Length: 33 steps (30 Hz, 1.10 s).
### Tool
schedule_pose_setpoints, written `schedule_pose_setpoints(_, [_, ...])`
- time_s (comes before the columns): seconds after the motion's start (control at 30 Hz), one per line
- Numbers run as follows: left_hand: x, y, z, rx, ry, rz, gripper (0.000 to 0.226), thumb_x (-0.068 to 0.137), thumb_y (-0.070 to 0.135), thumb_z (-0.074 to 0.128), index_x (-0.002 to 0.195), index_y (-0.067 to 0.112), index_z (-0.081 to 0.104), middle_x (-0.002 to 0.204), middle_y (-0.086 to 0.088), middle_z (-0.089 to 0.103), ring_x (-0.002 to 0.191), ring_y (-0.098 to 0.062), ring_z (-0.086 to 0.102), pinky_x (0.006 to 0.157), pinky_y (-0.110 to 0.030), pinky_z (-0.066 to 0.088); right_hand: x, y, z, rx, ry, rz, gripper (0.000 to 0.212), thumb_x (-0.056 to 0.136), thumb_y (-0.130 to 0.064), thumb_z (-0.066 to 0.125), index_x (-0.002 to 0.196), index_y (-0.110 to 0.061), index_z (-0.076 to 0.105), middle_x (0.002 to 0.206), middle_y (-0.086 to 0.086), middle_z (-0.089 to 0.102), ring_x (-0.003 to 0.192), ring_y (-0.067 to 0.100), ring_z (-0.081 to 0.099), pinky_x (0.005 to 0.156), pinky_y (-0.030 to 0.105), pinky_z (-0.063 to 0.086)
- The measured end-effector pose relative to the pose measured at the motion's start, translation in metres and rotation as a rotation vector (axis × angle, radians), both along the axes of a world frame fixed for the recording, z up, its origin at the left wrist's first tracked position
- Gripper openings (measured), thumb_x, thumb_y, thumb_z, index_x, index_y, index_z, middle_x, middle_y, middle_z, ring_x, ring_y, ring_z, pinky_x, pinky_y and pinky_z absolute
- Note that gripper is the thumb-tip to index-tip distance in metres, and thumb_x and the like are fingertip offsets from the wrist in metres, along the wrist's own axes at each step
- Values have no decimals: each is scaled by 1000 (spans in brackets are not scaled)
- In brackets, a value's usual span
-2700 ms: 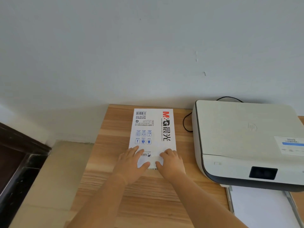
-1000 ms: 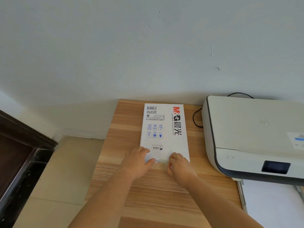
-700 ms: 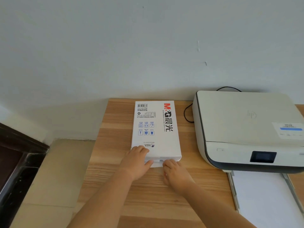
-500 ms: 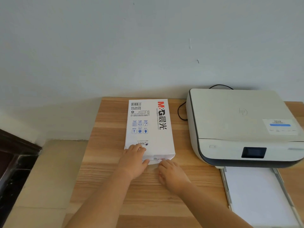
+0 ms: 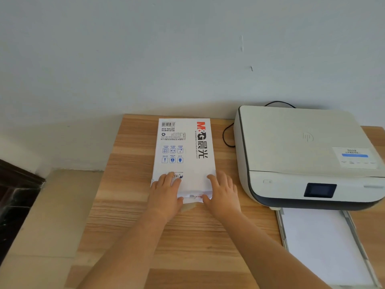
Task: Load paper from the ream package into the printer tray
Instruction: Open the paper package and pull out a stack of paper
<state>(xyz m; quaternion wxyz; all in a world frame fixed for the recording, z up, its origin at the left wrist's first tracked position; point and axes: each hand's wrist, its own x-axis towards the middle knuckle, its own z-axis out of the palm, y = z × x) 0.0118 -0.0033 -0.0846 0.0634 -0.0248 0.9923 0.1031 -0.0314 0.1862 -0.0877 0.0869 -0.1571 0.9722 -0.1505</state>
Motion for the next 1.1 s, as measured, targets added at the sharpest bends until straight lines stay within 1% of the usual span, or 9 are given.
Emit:
schedule_pose_setpoints(0.07, [-1,0,-4,5,6,9,59,81,38,64,133,17,47,148,-8,35,135,-28,31,105,-44,32,0,0,-8,19,-12,-25,67,82,-45,65,139,-24,36,148,5,29,132,27,30,103,41,36])
schedule_pose_setpoints(0.17, [-5,0,-9,-15,-16,14,63,83,41,60,139,20,38,154,-6,24,140,-26,21,112,-44,24,2,2,-16,22,-39,-64,72,83,-51,63,141,-25,30,148,5,27,134,28,27,102,42,36])
schedule_pose_setpoints(0.27, [-8,2,-10,-22,-5,14,66,81,42,62,138,20,38,154,-6,24,140,-27,20,112,-46,23,5,2,-22,9,-48,-109,73,84,-53,61,143,-27,26,149,5,25,135,28,27,102,43,36])
schedule_pose_setpoints(0.47, [-8,4,-11,-38,-27,-1,69,82,43,62,140,20,33,156,-6,18,142,-27,16,114,-46,20,14,13,-23,12,-41,-107,72,84,-44,60,144,-27,26,150,6,28,133,29,33,102,44,36])
schedule_pose_setpoints(0.57, [-8,5,-9,-21,-22,5,69,81,44,63,139,20,35,156,-7,19,142,-27,16,114,-45,19,16,18,-22,5,-19,-71,70,83,-41,59,144,-25,28,149,7,30,133,31,34,102,46,37])
schedule_pose_setpoints(0.73, [-9,5,-9,-23,-36,8,72,80,47,64,140,22,34,156,-5,18,143,-25,15,115,-44,16,14,19,-18,59,-39,-108,74,80,-41,58,145,-26,26,151,8,28,135,32,30,104,48,31])
schedule_pose_setpoints(0.87, [-9,3,-9,-21,-37,1,75,77,47,66,140,23,34,156,-6,19,143,-26,16,115,-45,17,17,15,-18,156,55,-5,71,76,-33,64,140,-22,35,140,11,42,123,34,44,93,48,42])
schedule_pose_setpoints(0.97, [-8,1,-9,-30,-38,-12,77,76,46,68,140,23,33,156,-5,18,142,-26,16,115,-45,18,17,13,-20,206,77,37,71,72,-27,66,137,-22,38,138,10,43,123,33,43,93,50,42])
schedule_pose_setpoints(1.1, [-8,1,-10,-39,-53,-16,79,77,49,65,142,24,28,157,-4,13,143,-25,12,116,-46,16,16,11,-19,226,67,1,77,66,-21,73,134,-26,38,136,10,43,122,33,42,95,52,41])
